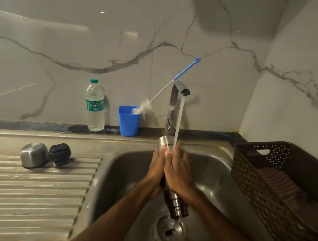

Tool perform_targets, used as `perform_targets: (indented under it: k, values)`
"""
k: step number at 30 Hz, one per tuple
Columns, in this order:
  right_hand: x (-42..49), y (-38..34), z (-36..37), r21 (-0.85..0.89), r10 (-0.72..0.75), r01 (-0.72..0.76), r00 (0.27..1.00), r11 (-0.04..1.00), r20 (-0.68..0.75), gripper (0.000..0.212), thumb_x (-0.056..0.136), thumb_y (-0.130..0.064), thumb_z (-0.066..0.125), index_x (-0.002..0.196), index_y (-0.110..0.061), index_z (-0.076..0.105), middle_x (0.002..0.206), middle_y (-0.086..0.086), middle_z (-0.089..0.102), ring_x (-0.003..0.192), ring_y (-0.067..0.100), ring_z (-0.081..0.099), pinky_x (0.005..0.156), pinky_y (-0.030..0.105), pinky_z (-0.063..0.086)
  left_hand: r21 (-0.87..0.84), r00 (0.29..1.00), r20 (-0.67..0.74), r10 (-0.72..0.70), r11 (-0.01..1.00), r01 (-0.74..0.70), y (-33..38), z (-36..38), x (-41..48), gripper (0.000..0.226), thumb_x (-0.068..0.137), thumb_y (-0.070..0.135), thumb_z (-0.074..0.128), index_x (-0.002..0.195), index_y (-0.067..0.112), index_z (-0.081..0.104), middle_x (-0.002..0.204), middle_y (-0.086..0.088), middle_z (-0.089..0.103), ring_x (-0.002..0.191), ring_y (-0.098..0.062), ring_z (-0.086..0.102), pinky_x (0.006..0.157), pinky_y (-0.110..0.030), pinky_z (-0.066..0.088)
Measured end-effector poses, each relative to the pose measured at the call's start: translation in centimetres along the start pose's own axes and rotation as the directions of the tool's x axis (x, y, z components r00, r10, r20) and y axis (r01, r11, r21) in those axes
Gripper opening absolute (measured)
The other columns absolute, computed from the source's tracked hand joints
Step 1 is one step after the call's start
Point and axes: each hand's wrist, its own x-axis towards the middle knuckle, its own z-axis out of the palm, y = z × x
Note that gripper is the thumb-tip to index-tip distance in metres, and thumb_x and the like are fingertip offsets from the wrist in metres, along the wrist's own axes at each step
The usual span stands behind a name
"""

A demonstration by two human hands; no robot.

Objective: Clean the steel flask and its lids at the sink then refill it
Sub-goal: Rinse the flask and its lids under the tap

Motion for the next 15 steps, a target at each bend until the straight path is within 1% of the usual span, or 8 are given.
perform_targets:
  k: [2,4,6,8,11,13,14,15]
  values:
    - [0.3,0.0,0.6,0.023,-0.111,0.11,0.993,0.994,0.03,0.062,0.108,-0.057,0.023,0.164,-0.036,0.006,0.171,-0.001,0.012,0.155,0.019,0.022,0.125,0.048,0.025,0.013,0.999,-0.033,0.027,1.0,-0.026,0.6,-0.4,0.2,0.053,0.103,0.058,0.048,0.129,0.016,0.066,0.12,-0.017,0.074,0.111,-0.03,0.072,0.1,-0.048,0.057]
    - [1.0,0.1,0.9,-0.03,-0.158,0.16,0.985,0.987,0.069,0.065,0.105,-0.063,0.016,0.162,-0.041,-0.004,0.172,-0.006,0.008,0.158,0.015,0.012,0.128,0.047,0.015,0.02,0.998,-0.024,0.054,0.998,-0.054,1.1,-0.8,0.5,0.061,0.093,0.065,0.054,0.133,0.02,0.063,0.123,-0.016,0.073,0.113,-0.029,0.072,0.102,-0.049,0.056]
    - [1.9,0.6,1.0,-0.061,-0.202,0.203,0.979,0.977,0.029,0.066,0.1,-0.071,0.009,0.16,-0.049,-0.007,0.171,-0.006,0.017,0.156,0.014,0.019,0.127,0.048,0.018,0.038,0.999,0.007,0.037,0.999,-0.038,0.9,-1.2,0.6,0.062,0.092,0.065,0.056,0.138,0.023,0.058,0.123,-0.015,0.073,0.112,-0.029,0.072,0.097,-0.048,0.059]
    - [2.7,1.6,0.8,0.08,-0.182,0.183,0.983,0.98,-0.011,0.067,0.098,-0.068,0.018,0.16,-0.046,0.004,0.169,-0.006,0.024,0.153,0.013,0.028,0.124,0.048,0.025,0.047,0.998,0.063,0.003,0.999,-0.006,0.4,-1.1,0.4,0.056,0.097,0.06,0.056,0.139,0.023,0.056,0.122,-0.015,0.073,0.111,-0.031,0.073,0.094,-0.049,0.06]
    - [3.3,2.4,-1.3,0.369,-0.026,0.042,0.998,0.929,-0.048,0.059,0.106,-0.051,0.032,0.159,-0.026,0.032,0.16,0.007,0.041,0.138,0.014,0.046,0.115,0.039,0.04,0.067,0.99,0.144,-0.014,0.998,0.004,-0.3,0.2,0.2,0.05,0.102,0.054,0.053,0.136,0.019,0.056,0.125,-0.017,0.071,0.109,-0.03,0.072,0.096,-0.047,0.06]
    - [3.6,2.8,-2.5,0.482,0.055,-0.024,0.997,0.876,-0.052,0.046,0.112,-0.039,0.033,0.145,-0.011,0.048,0.14,0.016,0.057,0.118,0.019,0.058,0.109,0.044,0.047,0.097,0.988,0.156,0.015,0.995,-0.03,-0.5,1.2,-0.2,0.037,0.107,0.046,0.047,0.13,0.018,0.057,0.122,-0.017,0.07,0.103,-0.029,0.071,0.093,-0.045,0.06]
    - [3.7,2.8,-2.6,0.467,0.068,-0.034,0.996,0.884,-0.056,0.049,0.111,-0.041,0.033,0.146,-0.01,0.047,0.141,0.016,0.058,0.12,0.02,0.059,0.11,0.047,0.046,0.097,0.99,0.139,0.025,0.995,-0.039,-0.8,1.4,-0.2,0.035,0.107,0.045,0.046,0.127,0.019,0.058,0.121,-0.017,0.07,0.103,-0.03,0.071,0.093,-0.046,0.06]
    - [3.5,2.5,-2.4,0.422,0.08,-0.05,0.995,0.905,-0.054,0.058,0.109,-0.05,0.032,0.154,-0.016,0.038,0.149,0.011,0.052,0.129,0.021,0.055,0.113,0.046,0.043,0.077,0.991,0.124,0.048,0.995,-0.058,-1.0,1.6,-0.1,0.035,0.107,0.046,0.046,0.126,0.02,0.059,0.12,-0.017,0.071,0.105,-0.031,0.072,0.094,-0.048,0.06]
